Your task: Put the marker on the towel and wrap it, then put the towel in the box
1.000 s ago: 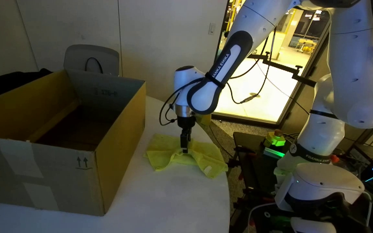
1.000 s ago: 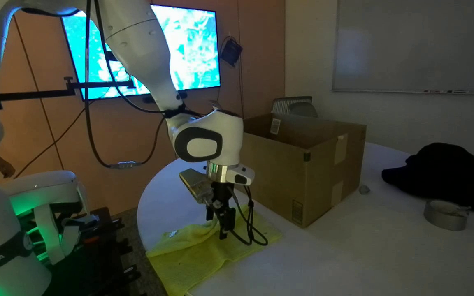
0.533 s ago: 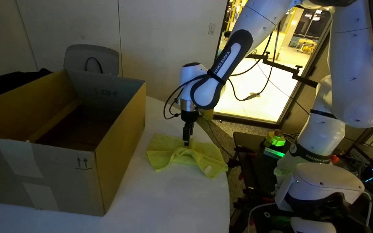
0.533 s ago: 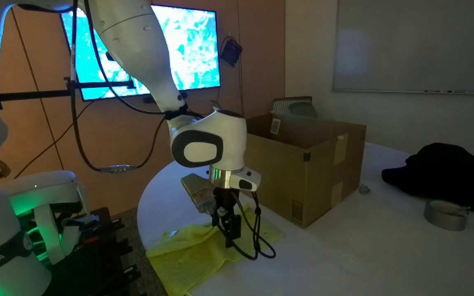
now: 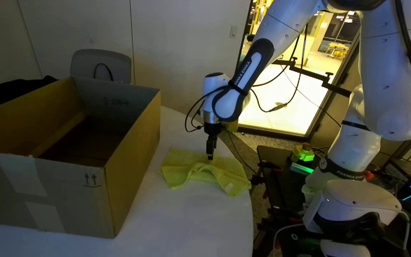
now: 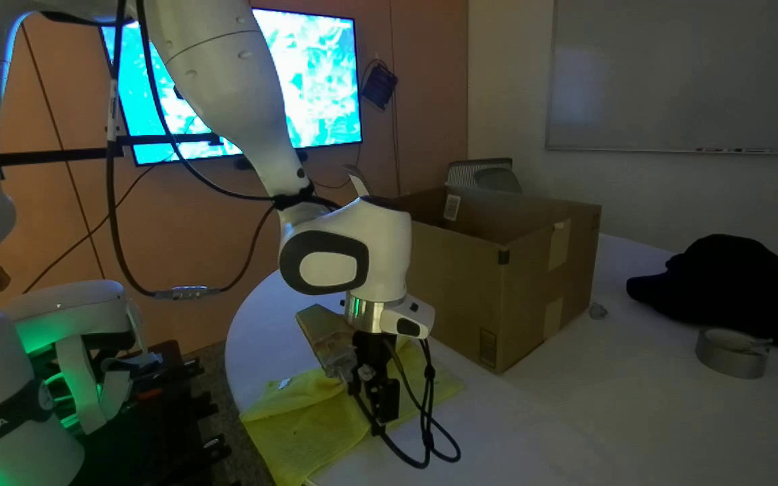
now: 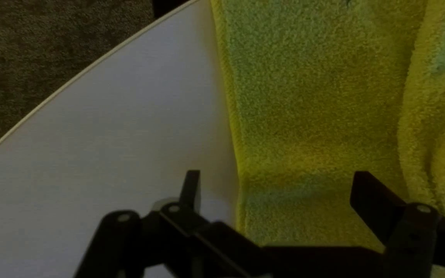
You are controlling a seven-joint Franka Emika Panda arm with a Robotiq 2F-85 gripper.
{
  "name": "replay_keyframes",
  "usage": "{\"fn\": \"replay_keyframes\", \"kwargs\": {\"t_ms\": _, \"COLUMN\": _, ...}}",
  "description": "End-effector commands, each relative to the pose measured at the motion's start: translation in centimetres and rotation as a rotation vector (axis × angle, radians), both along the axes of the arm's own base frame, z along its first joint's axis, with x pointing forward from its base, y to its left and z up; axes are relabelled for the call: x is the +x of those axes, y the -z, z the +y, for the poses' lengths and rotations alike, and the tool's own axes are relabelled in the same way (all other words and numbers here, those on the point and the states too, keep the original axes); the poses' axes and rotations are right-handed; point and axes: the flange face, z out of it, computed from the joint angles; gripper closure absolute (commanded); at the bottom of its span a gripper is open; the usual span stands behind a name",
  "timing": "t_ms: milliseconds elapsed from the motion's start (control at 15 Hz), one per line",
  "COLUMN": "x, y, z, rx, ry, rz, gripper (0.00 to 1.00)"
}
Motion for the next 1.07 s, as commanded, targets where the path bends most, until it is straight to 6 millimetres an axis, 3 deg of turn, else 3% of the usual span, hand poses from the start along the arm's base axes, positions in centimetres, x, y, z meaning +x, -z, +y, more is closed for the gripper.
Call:
{"fn": "replay_keyframes", "kwargs": {"t_ms": 0, "x": 0.1, "y": 1.3, "z": -0.7, "rx": -0.027, "ry": -0.042, "rz": -0.022, "gripper": 0.00}}
{"fn": "replay_keyframes", "kwargs": {"t_ms": 333, "x": -0.1, "y": 3.6, "z": -0.9, "rx": -0.048, "ry": -0.061, "rz": -0.018, "gripper": 0.00}}
{"fn": "replay_keyframes", "kwargs": {"t_ms": 533, "x": -0.3, "y": 4.0, "z": -0.8, "rx": -0.049, "ry": -0.068, "rz": -0.017, "gripper": 0.00}}
{"fn": "replay_keyframes", "kwargs": {"t_ms": 733, "x": -0.4, "y": 3.7, "z": -0.8, "rx": -0.047, "ry": -0.061, "rz": -0.019, "gripper": 0.27}}
{"fn": "replay_keyframes", "kwargs": {"t_ms": 867, "x": -0.4, "y": 3.5, "z": -0.5, "rx": -0.050, "ry": -0.064, "rz": -0.018, "gripper": 0.35}}
{"fn": "replay_keyframes", "kwargs": {"t_ms": 1000, "x": -0.4, "y": 3.3, "z": -0.1, "rx": -0.052, "ry": -0.072, "rz": -0.014, "gripper": 0.33}}
